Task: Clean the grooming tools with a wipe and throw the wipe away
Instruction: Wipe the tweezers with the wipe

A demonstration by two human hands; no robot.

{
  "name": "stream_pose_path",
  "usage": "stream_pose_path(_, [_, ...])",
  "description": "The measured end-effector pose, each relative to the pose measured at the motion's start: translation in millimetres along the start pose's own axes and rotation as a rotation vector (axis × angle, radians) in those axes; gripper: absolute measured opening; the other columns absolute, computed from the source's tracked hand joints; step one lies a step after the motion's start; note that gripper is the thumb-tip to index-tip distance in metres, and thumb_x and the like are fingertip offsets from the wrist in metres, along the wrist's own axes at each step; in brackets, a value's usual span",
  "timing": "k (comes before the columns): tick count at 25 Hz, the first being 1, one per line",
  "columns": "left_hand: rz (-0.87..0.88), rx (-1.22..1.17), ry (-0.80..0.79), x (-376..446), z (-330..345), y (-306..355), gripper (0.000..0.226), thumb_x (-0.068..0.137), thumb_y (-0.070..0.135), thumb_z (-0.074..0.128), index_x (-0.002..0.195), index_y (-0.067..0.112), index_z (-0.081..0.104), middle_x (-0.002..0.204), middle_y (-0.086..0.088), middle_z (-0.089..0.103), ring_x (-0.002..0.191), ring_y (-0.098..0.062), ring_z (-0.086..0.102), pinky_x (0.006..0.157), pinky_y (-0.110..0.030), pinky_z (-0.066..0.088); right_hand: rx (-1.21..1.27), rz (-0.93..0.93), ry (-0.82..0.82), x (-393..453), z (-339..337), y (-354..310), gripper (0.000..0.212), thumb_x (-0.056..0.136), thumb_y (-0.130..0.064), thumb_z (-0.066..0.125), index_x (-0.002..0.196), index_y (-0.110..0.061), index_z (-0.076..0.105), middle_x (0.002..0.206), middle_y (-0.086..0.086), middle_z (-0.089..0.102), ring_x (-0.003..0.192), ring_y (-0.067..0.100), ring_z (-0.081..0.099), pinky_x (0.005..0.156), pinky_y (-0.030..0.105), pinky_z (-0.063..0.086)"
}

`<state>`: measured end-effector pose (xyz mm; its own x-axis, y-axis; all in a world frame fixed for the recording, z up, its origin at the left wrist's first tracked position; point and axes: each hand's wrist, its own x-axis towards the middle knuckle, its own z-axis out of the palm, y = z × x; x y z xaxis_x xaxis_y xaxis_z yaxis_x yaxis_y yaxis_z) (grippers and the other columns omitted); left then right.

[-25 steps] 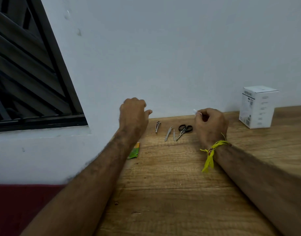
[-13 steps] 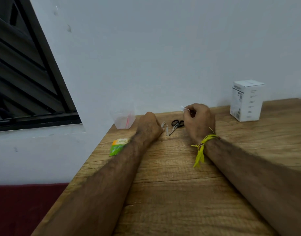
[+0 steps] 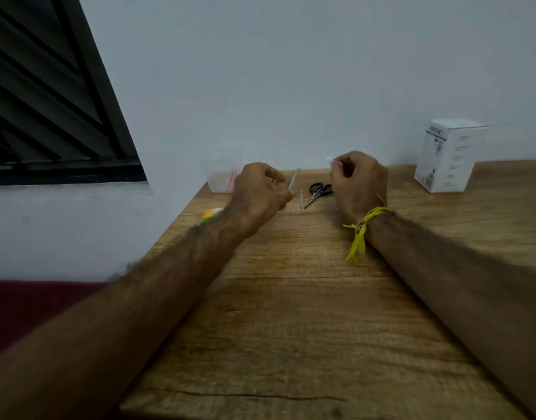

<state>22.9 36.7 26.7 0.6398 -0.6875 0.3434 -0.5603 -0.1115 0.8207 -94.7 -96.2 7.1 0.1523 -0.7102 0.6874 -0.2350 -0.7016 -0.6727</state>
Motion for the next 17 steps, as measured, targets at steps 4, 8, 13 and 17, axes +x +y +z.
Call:
stream_pose_path(4, [-0.019,-0.211,-0.046,-12,17,-12,0.021,0.087,0.006,0.076,0.107,0.005,0.070,0.084,-0.015,0.072,0.072,-0.021,0.070,0.070,-0.035,0.064,-0.015,-0.047,0.007,-6,0,-2,0.013,0.089,-0.018,0.065,0.085,-0.009,0.074,0.081,0.004,0.072,0.080,0.021,0.066,0.076,0.041,0.055])
stream_pose_path(8, [-0.015,-0.340,-0.146,-3,22,-20,0.014,0.090,0.009,0.074,0.100,0.000,0.071,0.074,-0.012,0.075,0.063,-0.018,0.073,0.060,-0.027,0.062,-0.005,-0.072,0.012,-7,1,-4,0.009,0.088,-0.016,0.068,0.085,-0.009,0.073,0.081,0.003,0.071,0.077,0.018,0.066,0.074,0.038,0.055])
stream_pose_path(13, [-0.101,-0.494,-0.244,-2,21,-27,0.017,0.085,0.002,0.077,0.100,-0.003,0.069,0.078,-0.017,0.076,0.065,-0.021,0.073,0.060,-0.023,0.060,0.016,-0.179,0.017,-15,0,-8,0.004,0.087,-0.012,0.070,0.086,-0.010,0.073,0.081,-0.001,0.069,0.074,0.011,0.064,0.067,0.030,0.055])
stream_pose_path(17, [-0.121,-0.544,-0.271,0,22,-30,0.021,0.082,-0.001,0.079,0.101,-0.003,0.068,0.073,-0.013,0.075,0.063,-0.021,0.073,0.063,-0.026,0.062,-0.014,-0.357,0.035,-23,-5,-12,0.002,0.087,-0.008,0.071,0.088,-0.008,0.072,0.081,-0.002,0.066,0.071,0.008,0.060,0.062,0.027,0.053])
